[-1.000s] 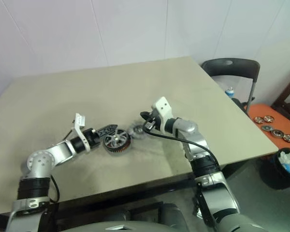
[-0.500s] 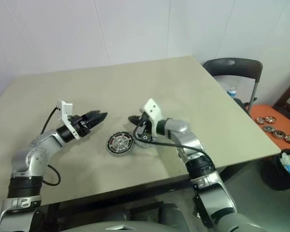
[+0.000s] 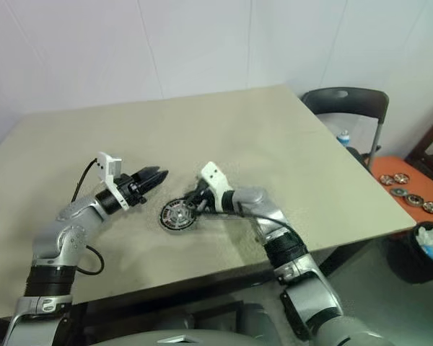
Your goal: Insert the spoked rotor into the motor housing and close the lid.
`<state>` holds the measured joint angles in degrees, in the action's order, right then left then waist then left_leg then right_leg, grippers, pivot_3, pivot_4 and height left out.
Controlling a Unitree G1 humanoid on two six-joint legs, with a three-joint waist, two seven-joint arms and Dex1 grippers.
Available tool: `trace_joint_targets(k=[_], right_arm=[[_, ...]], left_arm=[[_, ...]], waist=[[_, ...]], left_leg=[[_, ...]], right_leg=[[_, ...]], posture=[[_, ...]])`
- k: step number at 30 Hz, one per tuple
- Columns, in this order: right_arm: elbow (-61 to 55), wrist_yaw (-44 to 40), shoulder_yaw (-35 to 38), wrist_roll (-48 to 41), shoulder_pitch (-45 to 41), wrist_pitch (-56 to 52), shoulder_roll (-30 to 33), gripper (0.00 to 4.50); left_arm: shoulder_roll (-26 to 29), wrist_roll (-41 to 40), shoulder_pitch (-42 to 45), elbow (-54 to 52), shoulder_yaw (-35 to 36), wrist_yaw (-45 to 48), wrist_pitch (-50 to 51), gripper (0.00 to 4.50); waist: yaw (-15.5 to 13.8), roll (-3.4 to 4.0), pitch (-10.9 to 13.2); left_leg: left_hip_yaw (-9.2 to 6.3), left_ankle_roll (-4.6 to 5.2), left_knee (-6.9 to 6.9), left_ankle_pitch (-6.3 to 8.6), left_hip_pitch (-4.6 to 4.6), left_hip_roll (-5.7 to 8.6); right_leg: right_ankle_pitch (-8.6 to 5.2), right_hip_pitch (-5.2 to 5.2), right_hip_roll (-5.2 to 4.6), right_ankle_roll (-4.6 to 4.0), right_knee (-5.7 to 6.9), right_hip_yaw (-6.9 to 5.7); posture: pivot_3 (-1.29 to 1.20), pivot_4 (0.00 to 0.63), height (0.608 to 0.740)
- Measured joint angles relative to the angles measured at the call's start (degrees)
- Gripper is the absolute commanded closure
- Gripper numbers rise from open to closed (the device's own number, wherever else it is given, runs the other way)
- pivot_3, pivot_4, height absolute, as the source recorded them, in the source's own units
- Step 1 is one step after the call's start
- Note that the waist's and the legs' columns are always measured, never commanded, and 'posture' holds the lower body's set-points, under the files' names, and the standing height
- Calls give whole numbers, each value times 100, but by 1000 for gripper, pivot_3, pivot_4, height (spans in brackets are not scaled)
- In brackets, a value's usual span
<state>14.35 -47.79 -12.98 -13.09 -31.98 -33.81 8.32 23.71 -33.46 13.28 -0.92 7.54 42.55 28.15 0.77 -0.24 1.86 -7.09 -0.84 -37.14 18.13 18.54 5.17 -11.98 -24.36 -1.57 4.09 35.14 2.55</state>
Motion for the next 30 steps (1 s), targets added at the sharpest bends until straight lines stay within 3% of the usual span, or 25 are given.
trace_joint_targets(k=[5,8,11,14,17,20,23,26,30], right_arm=[[-868,-549,697,-1545,205,-2257,500,4500],[-1128,-508,774,-1923,402,-3181,877,4316],[-1152,-302,745,-1941,938,-3781,1226,3595],[-1209,125,833,-1960,983,-4070,1157,2487],[-1294,285,927,-1991,1001,-4165,1008,1514],[-1094,828,1430,-1994,1016,-4207,347,691],[-658,1438,2048,-2014,858,-4166,-213,691],[-292,1992,2466,-2021,628,-3900,-535,691],[135,2580,2879,-2018,425,-3263,-864,691]], left_arm=[[151,-88,-111,-138,-9,433,-5,2415],[160,48,-105,-119,-78,513,-132,2444],[174,143,-122,-35,-146,593,-231,2458],[200,231,-125,31,-243,709,-282,2458],[222,328,-133,32,-301,826,-345,2458],[640,1031,-206,34,-817,1004,-850,2458],[656,1313,-223,35,-1058,1090,-1090,2458],[746,1623,-223,65,-1298,1141,-1246,2458],[795,1912,-225,198,-1468,1164,-1384,2458]], waist=[[-26,2,1],[-24,1,1],[-40,1,1],[-5,3,1],[4,-5,-5],[54,-19,-12],[53,9,9],[119,93,24],[124,94,28]], left_leg=[[-2,14,0,8,21,3],[-1,14,0,9,20,3],[0,15,-1,9,22,2],[12,15,-2,9,8,-1],[13,15,-2,9,-16,-5],[26,11,2,9,-39,-19],[44,-8,-4,21,-94,-51],[61,-8,3,22,1,-168],[90,-6,-4,20,-22,-172]], right_leg=[[0,-12,-7,0,-8,-3],[-1,-12,-7,0,-10,-3],[-2,-11,-8,2,-11,-3],[-4,-4,-5,6,-8,5],[-15,21,0,24,-8,5],[-20,73,8,16,-6,6],[-32,149,5,2,-47,-22],[-29,158,6,5,-220,-171],[-28,162,-13,7,-183,-159]], posture=[[0,0,740],[0,0,740],[0,0,740],[0,0,740],[0,0,740],[0,0,740],[0,0,740],[0,0,740],[0,0,740]])
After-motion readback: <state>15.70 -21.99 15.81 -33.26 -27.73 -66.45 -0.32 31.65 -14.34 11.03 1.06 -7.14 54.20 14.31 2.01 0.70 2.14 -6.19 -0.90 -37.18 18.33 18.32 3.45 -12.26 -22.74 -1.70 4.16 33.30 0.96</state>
